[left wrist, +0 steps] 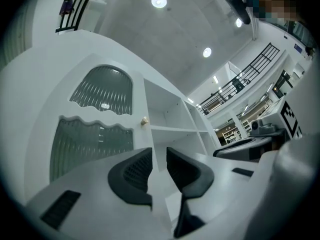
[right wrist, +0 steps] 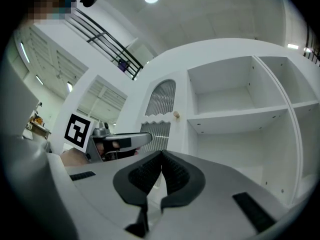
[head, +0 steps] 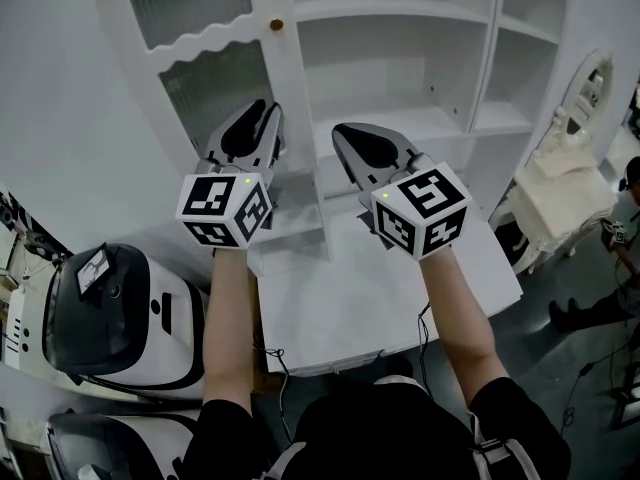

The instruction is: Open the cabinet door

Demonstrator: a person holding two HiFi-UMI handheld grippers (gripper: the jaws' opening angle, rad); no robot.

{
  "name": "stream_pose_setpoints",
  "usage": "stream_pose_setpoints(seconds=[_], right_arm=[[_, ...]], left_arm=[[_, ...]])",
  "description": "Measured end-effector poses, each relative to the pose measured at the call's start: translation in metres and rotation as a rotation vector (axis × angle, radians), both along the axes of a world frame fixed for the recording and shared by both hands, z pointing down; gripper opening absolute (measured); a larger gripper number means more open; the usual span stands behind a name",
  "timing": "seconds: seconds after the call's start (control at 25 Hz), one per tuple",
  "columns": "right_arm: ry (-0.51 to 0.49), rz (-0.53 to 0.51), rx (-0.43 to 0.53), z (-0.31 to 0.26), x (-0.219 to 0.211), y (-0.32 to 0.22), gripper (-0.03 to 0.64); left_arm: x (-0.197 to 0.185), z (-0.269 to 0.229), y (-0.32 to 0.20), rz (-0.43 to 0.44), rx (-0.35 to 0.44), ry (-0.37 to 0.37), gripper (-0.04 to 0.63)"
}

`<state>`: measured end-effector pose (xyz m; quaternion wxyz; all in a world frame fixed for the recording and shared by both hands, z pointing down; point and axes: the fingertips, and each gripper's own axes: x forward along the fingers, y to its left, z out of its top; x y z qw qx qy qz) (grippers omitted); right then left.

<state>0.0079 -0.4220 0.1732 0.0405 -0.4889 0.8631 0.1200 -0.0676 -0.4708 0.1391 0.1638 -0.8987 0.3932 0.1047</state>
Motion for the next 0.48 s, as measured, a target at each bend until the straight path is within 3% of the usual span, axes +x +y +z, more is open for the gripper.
stream_pose_setpoints(seconds=[0.48], right_arm=[[0.016,-0.006,0.017,-0.028,0.013,-0.023,0.017]], left_arm=[[0.018,-0.043,-0.026,-0.034,0.072,-0.020,0.118]])
